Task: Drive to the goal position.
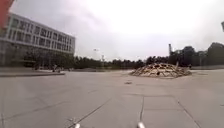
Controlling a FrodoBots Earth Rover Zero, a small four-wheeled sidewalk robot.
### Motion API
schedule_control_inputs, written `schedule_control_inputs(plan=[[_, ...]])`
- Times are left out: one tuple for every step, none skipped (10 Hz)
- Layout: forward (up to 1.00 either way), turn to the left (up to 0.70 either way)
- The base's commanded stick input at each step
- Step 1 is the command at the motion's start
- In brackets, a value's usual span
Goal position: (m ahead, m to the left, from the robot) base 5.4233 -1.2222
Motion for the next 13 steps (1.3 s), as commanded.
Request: schedule_control_inputs(plan=[[0.50, 0.00], [0.50, 0.00], [0.50, 0.00], [0.50, 0.00], [0.50, 0.00], [0.50, 0.00], [0.50, 0.00], [0.50, 0.00], [0.50, 0.00], [0.50, 0.08], [0.50, 0.19], [0.50, 0.24], [0.50, 0.25]])
